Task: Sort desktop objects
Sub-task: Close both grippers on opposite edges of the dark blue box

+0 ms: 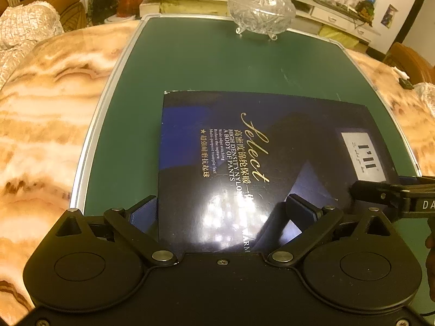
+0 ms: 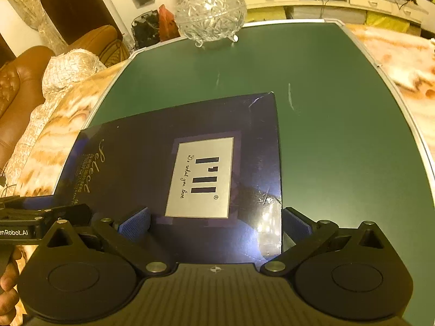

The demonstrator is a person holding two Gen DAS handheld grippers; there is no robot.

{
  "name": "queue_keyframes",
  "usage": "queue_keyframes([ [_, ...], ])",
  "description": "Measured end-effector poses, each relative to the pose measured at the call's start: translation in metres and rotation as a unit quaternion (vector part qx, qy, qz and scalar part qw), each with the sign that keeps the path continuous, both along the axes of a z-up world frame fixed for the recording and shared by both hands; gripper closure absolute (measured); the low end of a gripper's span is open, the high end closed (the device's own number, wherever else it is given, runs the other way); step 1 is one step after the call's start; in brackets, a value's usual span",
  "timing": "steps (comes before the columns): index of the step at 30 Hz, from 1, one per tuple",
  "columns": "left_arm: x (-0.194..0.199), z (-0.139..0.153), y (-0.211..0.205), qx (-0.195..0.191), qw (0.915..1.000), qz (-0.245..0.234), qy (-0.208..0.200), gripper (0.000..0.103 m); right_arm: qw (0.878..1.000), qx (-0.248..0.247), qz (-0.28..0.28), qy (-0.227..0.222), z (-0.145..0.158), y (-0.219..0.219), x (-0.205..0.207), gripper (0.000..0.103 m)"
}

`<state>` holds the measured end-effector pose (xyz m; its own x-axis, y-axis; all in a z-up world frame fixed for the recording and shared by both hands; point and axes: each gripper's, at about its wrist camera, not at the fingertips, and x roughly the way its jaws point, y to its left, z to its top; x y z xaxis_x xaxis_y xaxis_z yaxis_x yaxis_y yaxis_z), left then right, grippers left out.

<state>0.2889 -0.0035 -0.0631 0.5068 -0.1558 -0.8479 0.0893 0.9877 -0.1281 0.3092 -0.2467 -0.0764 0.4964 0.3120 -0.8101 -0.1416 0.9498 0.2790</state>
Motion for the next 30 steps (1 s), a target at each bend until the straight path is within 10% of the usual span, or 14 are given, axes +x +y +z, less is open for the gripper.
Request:
queue_keyframes([
  [30,-0.015,-0.008,0.002,0.000,1.0000,-0.002,0.000,0.000,1.000,0.001,-0.004,0.016,-0.010,0.002,-0.009,0.000],
])
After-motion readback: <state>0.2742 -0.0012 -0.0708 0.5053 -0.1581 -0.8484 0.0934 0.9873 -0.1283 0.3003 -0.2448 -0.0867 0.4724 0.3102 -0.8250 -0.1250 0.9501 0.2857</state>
